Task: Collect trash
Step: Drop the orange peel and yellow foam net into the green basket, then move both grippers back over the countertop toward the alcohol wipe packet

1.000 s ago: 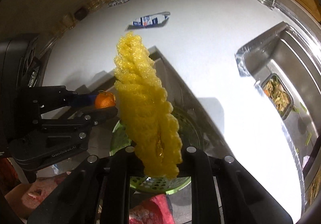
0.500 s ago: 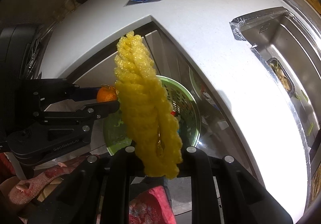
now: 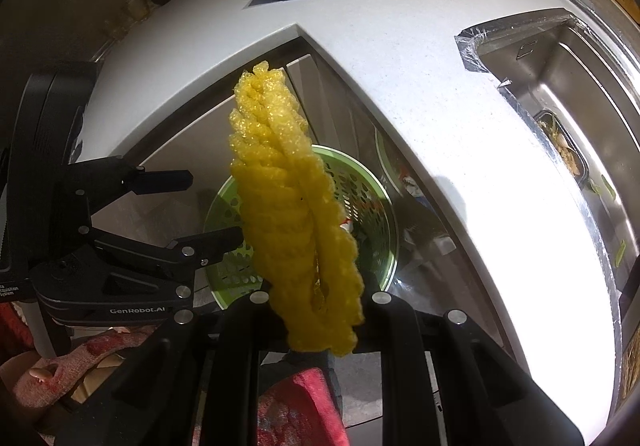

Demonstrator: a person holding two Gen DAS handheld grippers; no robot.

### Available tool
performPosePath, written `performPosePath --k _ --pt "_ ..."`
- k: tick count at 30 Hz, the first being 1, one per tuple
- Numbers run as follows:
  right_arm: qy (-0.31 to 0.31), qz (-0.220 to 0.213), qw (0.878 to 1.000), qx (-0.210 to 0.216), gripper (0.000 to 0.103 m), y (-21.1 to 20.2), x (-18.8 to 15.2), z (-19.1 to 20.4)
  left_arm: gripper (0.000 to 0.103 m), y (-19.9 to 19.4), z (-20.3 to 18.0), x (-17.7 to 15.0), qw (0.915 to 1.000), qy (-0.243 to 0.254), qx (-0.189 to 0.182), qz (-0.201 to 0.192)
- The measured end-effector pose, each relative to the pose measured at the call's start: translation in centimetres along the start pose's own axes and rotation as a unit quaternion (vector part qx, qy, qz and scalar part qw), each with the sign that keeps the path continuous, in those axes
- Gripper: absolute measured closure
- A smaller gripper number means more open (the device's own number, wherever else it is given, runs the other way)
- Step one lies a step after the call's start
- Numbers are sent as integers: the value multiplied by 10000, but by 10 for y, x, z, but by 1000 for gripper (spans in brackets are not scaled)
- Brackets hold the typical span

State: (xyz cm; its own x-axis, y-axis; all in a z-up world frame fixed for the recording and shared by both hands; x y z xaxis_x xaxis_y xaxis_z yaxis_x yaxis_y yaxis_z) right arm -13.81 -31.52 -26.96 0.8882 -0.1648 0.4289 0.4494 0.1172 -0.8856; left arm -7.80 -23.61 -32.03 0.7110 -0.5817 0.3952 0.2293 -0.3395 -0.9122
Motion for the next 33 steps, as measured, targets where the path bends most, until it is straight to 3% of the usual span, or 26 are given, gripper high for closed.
performPosePath --k 5,15,17,19,28,33 --pt "-73 14 10000 58 84 2 2 2 22 -15 19 9 9996 -51 212 -175" --pt "-347 311 9988 172 77 36 -13 20 21 -43 64 21 9968 -434 497 -458" --pt "-435 397 9982 112 69 48 -18 23 21 -43 69 20 9963 -498 523 -456" --pt "-518 488 9974 77 46 59 -23 26 21 -42 76 18 9959 -559 556 -445" --pt "-664 402 9970 -5 19 62 -14 39 21 -50 98 16 9941 -699 665 -490" --pt "-674 180 9975 -76 15 53 11 38 21 -59 111 24 9931 -767 679 -571"
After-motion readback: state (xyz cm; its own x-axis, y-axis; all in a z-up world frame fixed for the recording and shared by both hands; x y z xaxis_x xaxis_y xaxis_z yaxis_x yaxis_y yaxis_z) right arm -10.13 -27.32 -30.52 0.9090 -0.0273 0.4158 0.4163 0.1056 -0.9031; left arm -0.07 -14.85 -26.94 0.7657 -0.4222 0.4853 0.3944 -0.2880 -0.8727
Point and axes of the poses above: each gripper's, at about its wrist camera, not at the fingertips, and y roughly the way its jaws point, z to its left, x to its top, the point moved 10 cm from there along y, roughly the way its jaws point, and after that the axes turned 8 degrees about -z, right-handed, at the moved point
